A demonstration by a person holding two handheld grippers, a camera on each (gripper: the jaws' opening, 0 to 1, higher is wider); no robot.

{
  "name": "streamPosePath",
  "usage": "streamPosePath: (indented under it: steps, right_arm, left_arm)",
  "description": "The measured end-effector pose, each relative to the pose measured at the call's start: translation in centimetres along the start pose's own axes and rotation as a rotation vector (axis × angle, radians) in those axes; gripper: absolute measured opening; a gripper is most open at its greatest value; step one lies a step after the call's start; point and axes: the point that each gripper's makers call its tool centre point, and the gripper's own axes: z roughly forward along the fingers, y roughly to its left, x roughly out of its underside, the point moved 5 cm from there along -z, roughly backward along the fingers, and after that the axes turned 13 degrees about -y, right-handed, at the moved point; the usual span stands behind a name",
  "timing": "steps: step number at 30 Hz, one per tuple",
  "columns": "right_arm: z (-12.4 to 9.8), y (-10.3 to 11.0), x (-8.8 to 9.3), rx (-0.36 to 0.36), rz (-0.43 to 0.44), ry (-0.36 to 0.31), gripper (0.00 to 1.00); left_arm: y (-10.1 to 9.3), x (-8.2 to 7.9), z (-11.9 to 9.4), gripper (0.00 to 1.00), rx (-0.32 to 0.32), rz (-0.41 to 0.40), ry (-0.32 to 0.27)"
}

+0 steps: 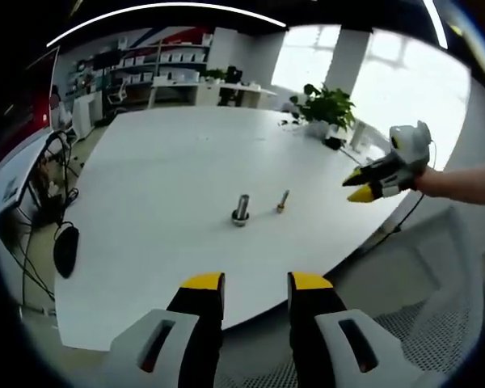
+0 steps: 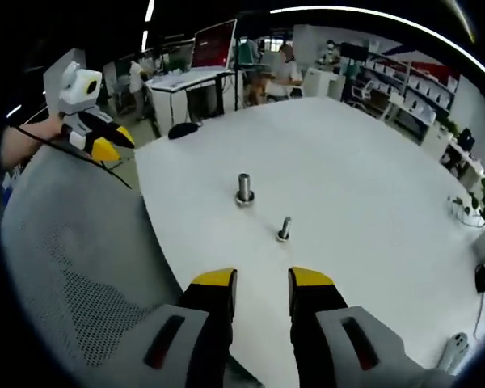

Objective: Place the washer onto the threaded stud by aligning its center hole with the stud, sliding it down to the base, and recovering from edge contact or off-axis alignment until the washer reaches the visible bottom stop.

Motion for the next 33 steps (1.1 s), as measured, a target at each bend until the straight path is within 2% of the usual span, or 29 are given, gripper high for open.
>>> streamPosePath:
  steps: [6,10,14,18,22,25,28,31,33]
  right_arm:
    - [-1.9,0.7,0.1,0.024,0.041,-0.003,0.27]
    - [-2.9,1.2,0.0,0.063,0.094,-0.044,0.28]
    - [-3.6,1.4,-0.3,0.08,0.092,-0.043,0.28]
    - [-4.7,1.5,-1.0,0.1,0.13,-0.086,0.28]
    - [-5.5,2.0,-0.4,0.122,0.155,-0.101,0.28]
    - [-6.2,2.5,0.2,0.134,0.161,-0.103,0.28]
    - [-6.4,3.0,0.9,0.139,0.188,-0.118,0.28]
    - [-6.2,3.4,1.5,0.123,0.189,-0.105,0.29]
    - [-6.3,3.5,1.0,0.109,0.216,-0.144,0.3]
  left_arm:
    - [0.0,-0.2,-0.2,0.29,-0.006,-0.001,-0.024]
    - [0.1,-0.5,-0.4,0.29,-0.019,0.001,-0.051]
    - [0.1,-0.4,-0.4,0.29,-0.015,0.001,-0.05]
    - [0.0,-0.7,-0.4,0.28,-0.008,0.003,-0.067]
    - [0.2,-0.7,-0.7,0.28,-0.036,-0.001,-0.077]
    - [0.5,-1.2,-0.8,0.28,-0.045,-0.014,-0.111]
    - [0.4,-1.0,-0.6,0.28,-0.034,-0.019,-0.099]
    - [0.2,-0.9,-0.6,0.28,-0.029,-0.002,-0.092]
    - [0.3,-0.8,-0.6,0.28,-0.03,-0.009,-0.087]
